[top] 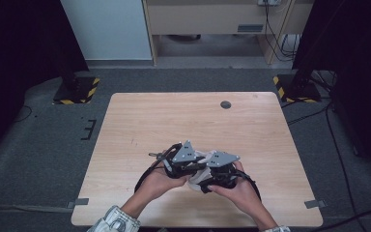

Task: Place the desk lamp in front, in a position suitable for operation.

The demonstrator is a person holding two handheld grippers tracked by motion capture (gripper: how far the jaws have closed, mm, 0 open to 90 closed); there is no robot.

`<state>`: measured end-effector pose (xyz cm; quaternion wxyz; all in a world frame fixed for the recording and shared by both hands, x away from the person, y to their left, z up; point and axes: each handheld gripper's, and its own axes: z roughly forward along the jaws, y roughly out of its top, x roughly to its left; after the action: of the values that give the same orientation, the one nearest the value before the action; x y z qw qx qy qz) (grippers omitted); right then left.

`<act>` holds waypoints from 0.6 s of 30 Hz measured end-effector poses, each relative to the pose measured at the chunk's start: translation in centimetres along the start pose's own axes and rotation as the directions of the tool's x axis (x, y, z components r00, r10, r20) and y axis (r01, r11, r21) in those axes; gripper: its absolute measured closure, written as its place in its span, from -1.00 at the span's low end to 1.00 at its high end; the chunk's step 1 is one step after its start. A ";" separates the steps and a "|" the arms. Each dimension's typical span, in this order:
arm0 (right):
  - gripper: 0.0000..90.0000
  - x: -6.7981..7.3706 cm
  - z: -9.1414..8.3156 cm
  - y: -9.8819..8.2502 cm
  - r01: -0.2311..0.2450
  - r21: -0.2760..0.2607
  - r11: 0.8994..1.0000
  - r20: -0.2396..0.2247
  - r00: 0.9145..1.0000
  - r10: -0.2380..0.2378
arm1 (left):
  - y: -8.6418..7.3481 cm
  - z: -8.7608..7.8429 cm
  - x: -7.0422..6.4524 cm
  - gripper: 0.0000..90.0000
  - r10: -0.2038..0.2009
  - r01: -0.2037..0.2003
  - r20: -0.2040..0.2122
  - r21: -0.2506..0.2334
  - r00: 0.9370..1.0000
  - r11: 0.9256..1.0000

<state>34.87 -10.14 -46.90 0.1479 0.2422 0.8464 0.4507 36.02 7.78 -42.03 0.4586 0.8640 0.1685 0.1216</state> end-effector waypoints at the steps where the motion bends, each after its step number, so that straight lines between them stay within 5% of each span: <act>1: -0.80 0.0 0.0 0.0 0.000 0.000 1.000 0.000 1.000 0.000 | 0.0 0.0 0.3 0.69 -0.012 0.012 -0.008 -0.007 1.000 1.000; 11: -0.80 0.0 0.0 0.0 -0.002 -0.002 1.000 -0.001 1.000 0.002 | -1.4 -1.5 2.8 0.69 -0.079 0.075 -0.111 -0.036 0.991 0.997; 18: -0.80 0.0 0.0 0.0 -0.003 -0.003 1.000 0.000 1.000 0.003 | -2.8 -1.7 4.1 0.69 -0.115 0.111 -0.115 -0.037 0.987 0.993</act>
<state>34.84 -10.15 -46.94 0.1476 0.2431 0.8454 0.4522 38.64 12.11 -43.18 0.4672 0.8374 0.2419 0.1481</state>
